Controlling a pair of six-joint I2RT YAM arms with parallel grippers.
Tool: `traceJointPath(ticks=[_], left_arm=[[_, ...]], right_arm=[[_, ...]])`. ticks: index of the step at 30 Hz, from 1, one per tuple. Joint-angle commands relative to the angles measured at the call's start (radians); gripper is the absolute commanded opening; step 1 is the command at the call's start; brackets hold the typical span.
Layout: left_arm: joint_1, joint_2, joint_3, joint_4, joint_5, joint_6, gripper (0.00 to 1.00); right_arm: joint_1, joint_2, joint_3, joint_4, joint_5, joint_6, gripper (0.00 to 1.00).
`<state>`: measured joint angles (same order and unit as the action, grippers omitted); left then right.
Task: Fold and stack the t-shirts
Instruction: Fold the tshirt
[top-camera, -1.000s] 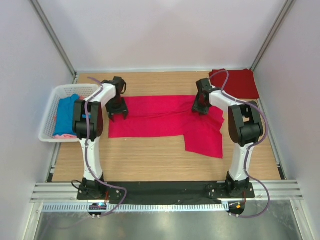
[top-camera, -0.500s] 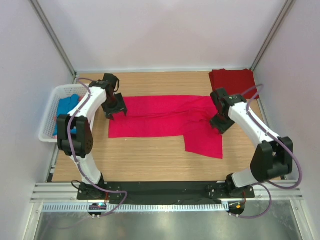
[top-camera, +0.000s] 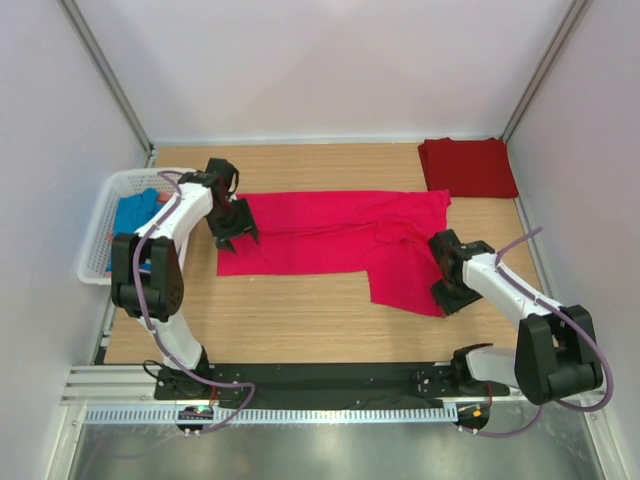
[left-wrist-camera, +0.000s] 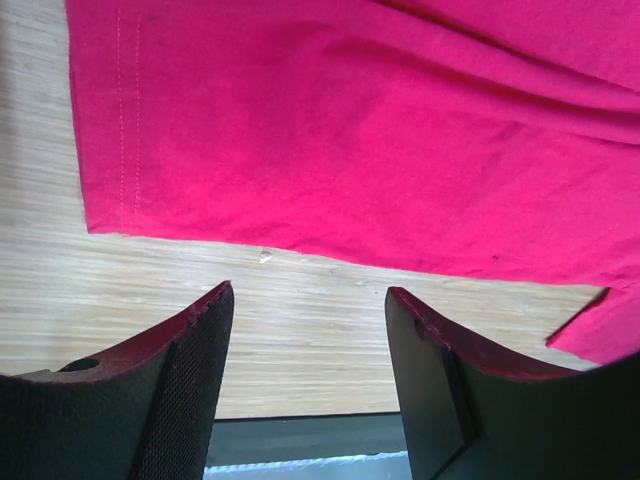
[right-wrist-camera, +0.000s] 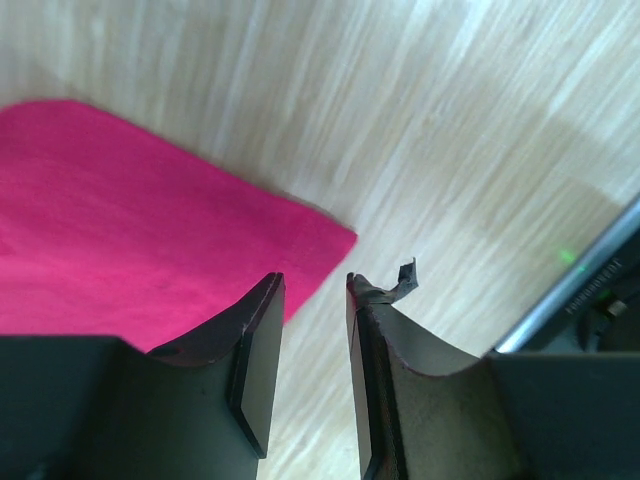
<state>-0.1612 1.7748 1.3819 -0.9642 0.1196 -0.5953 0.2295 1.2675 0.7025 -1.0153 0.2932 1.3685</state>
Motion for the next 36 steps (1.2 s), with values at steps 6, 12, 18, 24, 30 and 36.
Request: traceJointPath(ticks=[6,12,18,24,30,36], left_arm=[[0.005,-0.043,-0.006,0.028,0.028,-0.003,0.63],[0.006,-0.035,0.002,0.025,0.025,-0.005,0.63],[0.005,-0.032,0.002,0.027,0.020,-0.006,0.63],[0.006,-0.017,0.020,0.019,0.011,-0.001,0.63],[0.008,-0.021,0.051,0.012,-0.006,-0.023,0.64],[0.011,-0.037,0.098,-0.001,-0.006,-0.080,0.69]], right_arm=[[0.001,-0.042,-0.047,0.075,0.101,0.121,0.38],[0.001,-0.060,-0.057,0.043,0.090,0.173,0.37],[0.002,-0.063,-0.077,0.035,0.083,0.195,0.38],[0.005,-0.027,-0.089,0.073,0.080,0.199,0.38],[0.008,-0.003,-0.124,0.103,0.100,0.236,0.38],[0.014,-0.075,-0.144,0.074,0.142,0.264,0.03]])
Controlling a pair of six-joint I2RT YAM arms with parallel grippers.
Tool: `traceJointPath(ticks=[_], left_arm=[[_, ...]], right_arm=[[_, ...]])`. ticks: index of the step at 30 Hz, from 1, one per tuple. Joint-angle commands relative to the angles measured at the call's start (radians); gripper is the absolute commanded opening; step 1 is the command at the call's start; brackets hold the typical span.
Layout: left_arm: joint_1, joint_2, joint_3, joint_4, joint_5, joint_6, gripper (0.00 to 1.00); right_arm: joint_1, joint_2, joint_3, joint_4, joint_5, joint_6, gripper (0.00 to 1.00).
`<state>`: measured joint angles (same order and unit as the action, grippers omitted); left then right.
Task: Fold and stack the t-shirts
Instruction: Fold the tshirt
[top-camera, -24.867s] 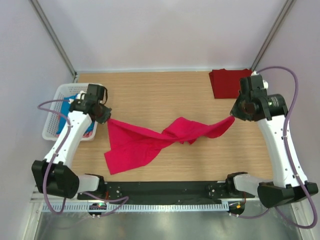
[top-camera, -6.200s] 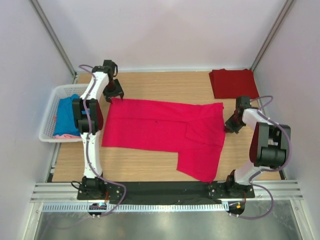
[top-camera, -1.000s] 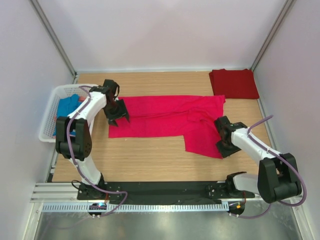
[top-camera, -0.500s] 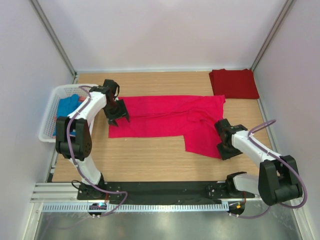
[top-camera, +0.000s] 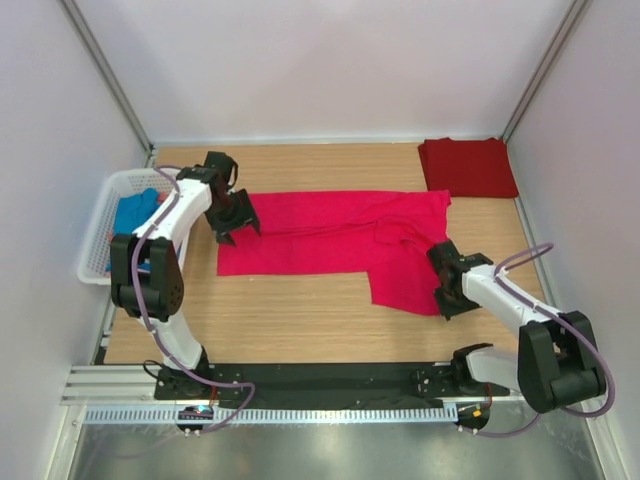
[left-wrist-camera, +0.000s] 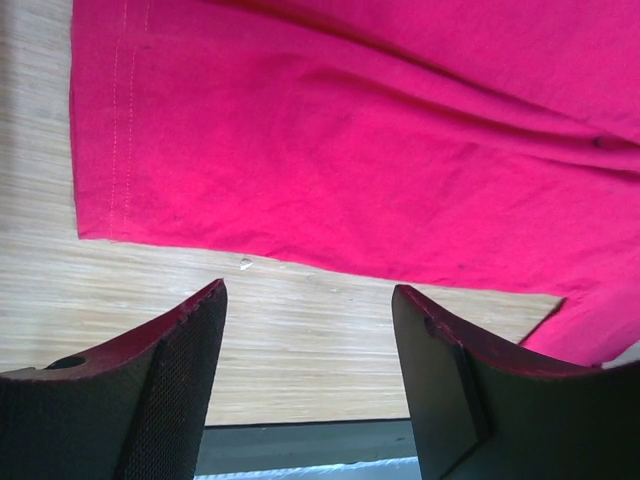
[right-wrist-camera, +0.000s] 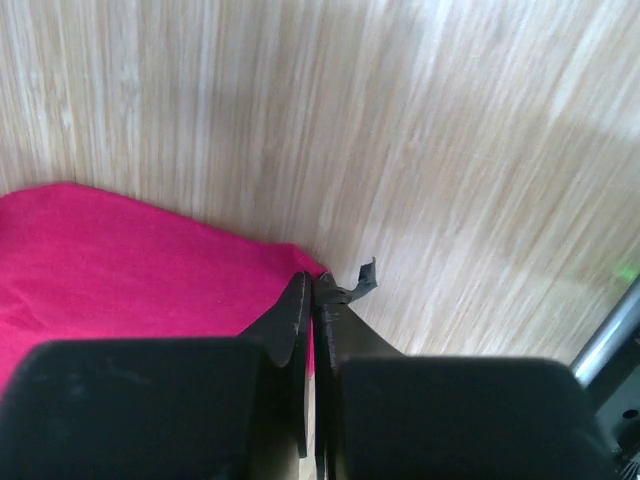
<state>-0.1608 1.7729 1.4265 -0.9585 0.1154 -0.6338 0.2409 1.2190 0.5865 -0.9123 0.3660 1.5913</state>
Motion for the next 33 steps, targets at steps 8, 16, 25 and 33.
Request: traceJointPath(ticks=[8,16,25,33], left_arm=[[0.055,-0.061,0.066,-0.066,0.003,-0.180,0.68],[0.056,-0.098,-0.018,-0.123,-0.069,-0.331,0.64],[0.056,-0.157,-0.191,-0.123,-0.039,-0.548,0.62],[0.063,-0.391,-0.426,0.016,-0.198,-0.866,0.50]], right_arm=[[0.005,-0.174,0.117,-0.270,0.085,-0.092,0.01],[0.006,-0.248,0.110,-0.293,-0.005,-0.163,0.01],[0.006,-0.273,0.157,-0.298,-0.045,-0.237,0.01],[0.008,-0.303,0.142,-0.264,-0.085,-0.271,0.01]])
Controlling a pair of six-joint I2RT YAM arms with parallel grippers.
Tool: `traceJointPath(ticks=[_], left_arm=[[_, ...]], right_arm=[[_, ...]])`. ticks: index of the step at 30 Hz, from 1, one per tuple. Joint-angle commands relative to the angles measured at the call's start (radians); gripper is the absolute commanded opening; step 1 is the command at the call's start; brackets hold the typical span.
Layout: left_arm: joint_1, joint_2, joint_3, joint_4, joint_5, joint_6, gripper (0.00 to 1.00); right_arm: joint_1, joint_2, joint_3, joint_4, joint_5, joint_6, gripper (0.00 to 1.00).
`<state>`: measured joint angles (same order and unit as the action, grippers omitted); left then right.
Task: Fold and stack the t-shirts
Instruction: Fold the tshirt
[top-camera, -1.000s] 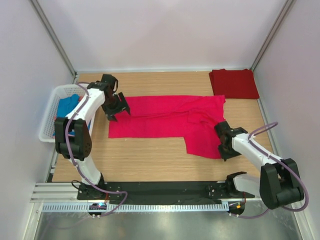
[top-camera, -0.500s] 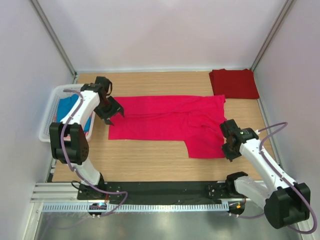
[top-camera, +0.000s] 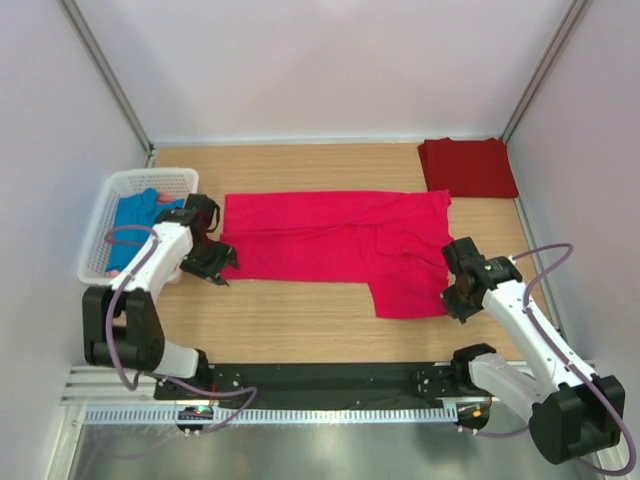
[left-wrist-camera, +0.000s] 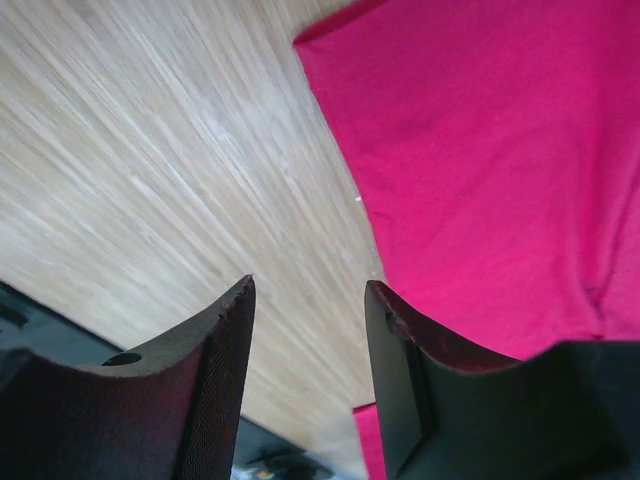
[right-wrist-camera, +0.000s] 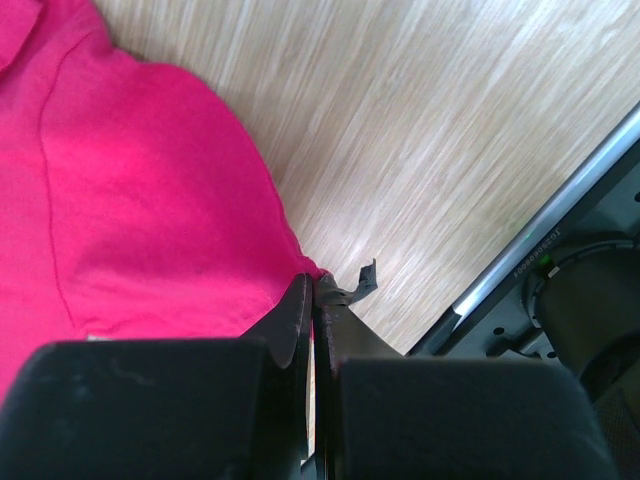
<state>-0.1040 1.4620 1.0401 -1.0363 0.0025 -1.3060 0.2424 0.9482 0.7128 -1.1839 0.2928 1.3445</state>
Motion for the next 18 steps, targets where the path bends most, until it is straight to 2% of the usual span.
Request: traceJointPath(ticks=[1,8,18], left_arm=[[0.009,-0.109,-0.076,0.111,-0.114,-0.217,0.49],[0.067,-0.014,-0.083,0.101,-0.162,-0.220,0.47],[0.072,0.053,-0.167,0.245,-0.165,-0.207,0.44]], right_arm=[[0.005,-0.040,0.013,0.009,-0.015,-0.025,0.01],[0.005,-0.046,0.010,0.017,-0.040,-0.039,0.01],[0.005,-0.083,-0.001,0.007,-0.018,-0.051,0.01]])
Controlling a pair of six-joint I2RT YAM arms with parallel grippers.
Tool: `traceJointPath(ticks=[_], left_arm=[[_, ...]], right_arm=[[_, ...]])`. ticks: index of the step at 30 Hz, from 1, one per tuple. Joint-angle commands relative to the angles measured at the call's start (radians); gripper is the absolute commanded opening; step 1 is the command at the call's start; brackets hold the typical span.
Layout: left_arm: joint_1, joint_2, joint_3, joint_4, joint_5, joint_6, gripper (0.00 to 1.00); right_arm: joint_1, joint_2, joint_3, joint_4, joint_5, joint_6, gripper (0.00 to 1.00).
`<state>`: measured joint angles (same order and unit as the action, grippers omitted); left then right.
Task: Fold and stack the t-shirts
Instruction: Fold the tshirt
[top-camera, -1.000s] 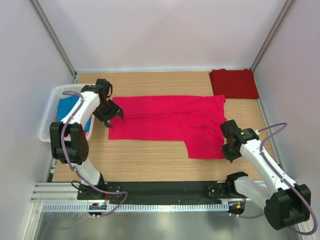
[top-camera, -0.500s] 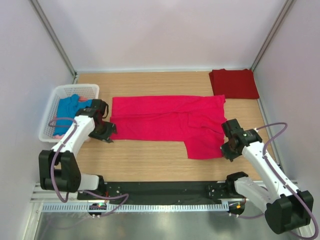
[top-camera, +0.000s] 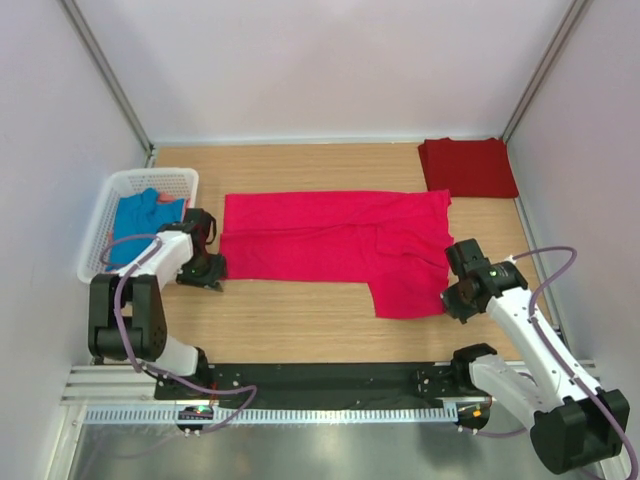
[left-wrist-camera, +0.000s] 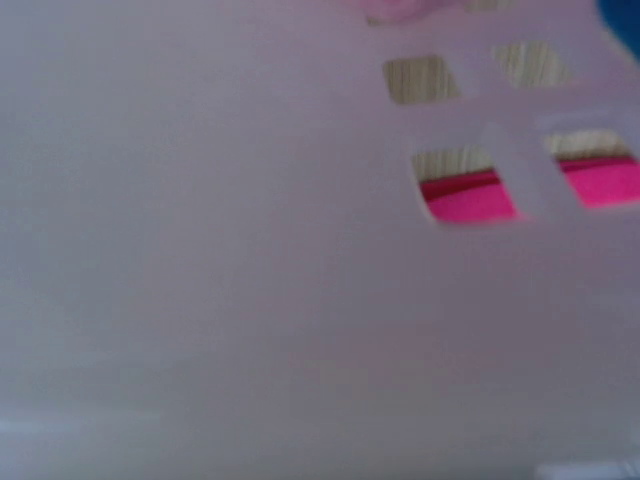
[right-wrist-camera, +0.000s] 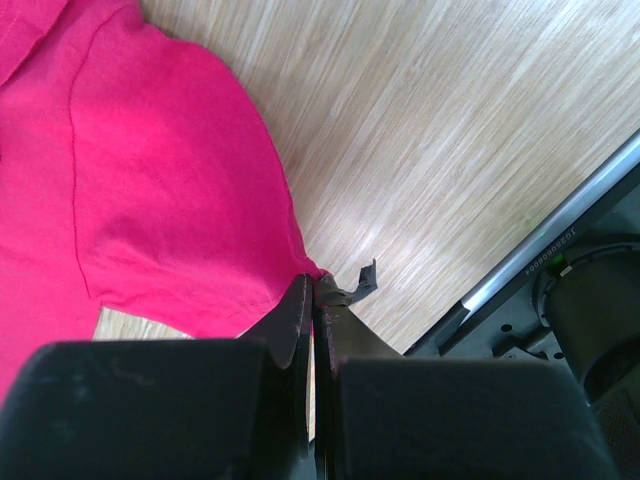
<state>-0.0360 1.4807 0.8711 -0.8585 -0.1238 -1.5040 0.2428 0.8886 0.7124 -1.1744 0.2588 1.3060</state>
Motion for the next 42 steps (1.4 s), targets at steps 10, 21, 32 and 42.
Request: traceJointPath(ticks=[10,21,32,42], left_arm=[[0.005,0.056,0.029,0.111,-0.068,0.030,0.44],[0.004,0.128,0.013,0.099,-0.046,0.004,0.35],[-0.001,0.133,-0.035,0.148,-0.043,-0.015,0.29],[-0.007,-0.080,-0.073,0.121,-0.100,-0.050,0.40]], right_arm=[[0.004,-0.046,-0.013,-0.002,0.017,-0.004,0.01],[0.004,-0.045,0.004,-0.007,0.025,0.010,0.01],[0.004,-0.071,0.036,-0.039,0.046,0.009,0.01],[0.004,-0.099,0.041,-0.057,0.056,-0.001,0.01]])
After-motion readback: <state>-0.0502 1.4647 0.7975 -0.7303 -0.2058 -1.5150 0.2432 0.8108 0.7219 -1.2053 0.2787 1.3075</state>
